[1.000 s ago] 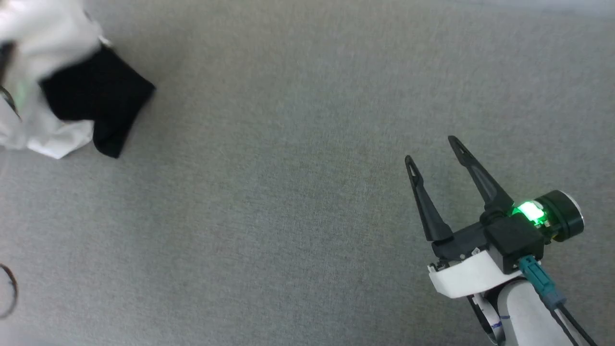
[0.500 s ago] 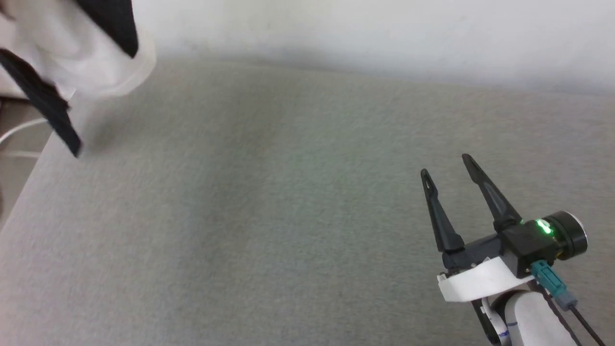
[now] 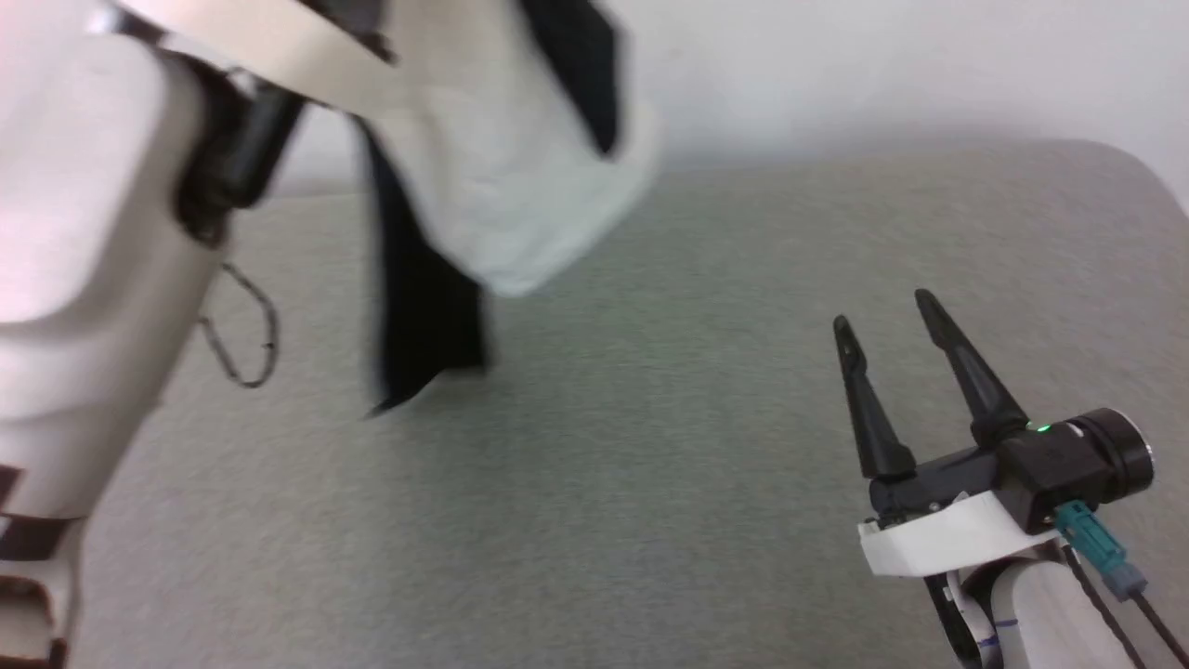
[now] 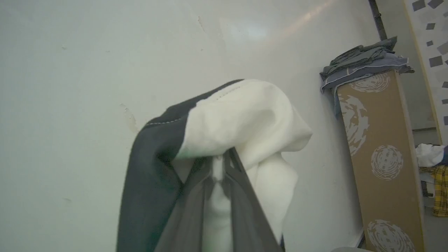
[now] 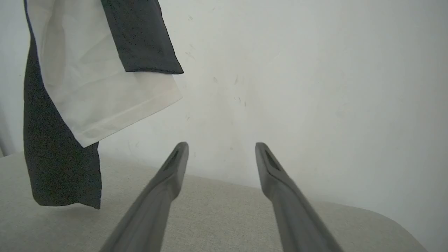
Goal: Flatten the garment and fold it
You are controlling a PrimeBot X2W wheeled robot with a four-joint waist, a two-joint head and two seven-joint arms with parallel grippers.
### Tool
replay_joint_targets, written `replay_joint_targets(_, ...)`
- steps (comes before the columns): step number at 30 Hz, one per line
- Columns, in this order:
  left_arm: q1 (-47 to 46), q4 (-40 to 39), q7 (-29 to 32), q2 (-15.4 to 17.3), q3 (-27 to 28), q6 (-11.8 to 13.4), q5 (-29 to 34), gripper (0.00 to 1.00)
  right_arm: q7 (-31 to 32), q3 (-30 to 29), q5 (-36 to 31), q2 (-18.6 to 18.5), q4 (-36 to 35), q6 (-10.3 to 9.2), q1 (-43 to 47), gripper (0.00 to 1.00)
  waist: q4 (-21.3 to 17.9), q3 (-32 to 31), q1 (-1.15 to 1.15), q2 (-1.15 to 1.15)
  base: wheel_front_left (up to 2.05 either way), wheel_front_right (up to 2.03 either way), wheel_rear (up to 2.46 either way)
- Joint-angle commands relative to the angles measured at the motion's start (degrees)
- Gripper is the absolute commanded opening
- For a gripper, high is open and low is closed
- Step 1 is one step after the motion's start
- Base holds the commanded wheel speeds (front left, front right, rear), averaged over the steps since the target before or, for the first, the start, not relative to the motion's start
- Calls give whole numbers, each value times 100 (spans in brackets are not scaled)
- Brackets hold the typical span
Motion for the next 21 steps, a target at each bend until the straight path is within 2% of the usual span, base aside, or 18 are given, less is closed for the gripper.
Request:
replay_joint_targets(1, -143, -46, -33, -72, -45, 56, 123, 0, -25, -30, 53, 13, -40, -6, -29, 100, -675, 230, 0, 0, 0, 0, 0)
replay_joint_targets(5, -71, -104, -61, -336, -189, 129, 370, 0, -25, -158, 148, 13, -126, -6, -88, 100, -909, 399, 0, 0, 0, 0, 0)
replay_joint_targets(9, 426, -105, -70, -467, -349, 170, 369, 0, -25, -202, 192, 13, -145, -6, -72, 100, -977, 465, 0, 0, 0, 0, 0)
replay_joint_targets(11, 972, -86, -69, -498, -560, 202, 350, 0, -25, -228, 216, 13, -137, -6, -53, 100, -978, 489, 0, 0, 0, 0, 0)
replay_joint_targets(17, 2687, 308, 225, -456, -1473, 257, 269, 0, -26, -297, 212, 13, -54, -6, -7, 100, -730, 526, 0, 0, 0, 0, 0)
replay_joint_targets(21, 3429, 627, 585, -461, -1916, 221, 120, 0, -26, -307, 158, 14, 98, -6, 23, 100, -465, 474, 0, 0, 0, 0, 0)
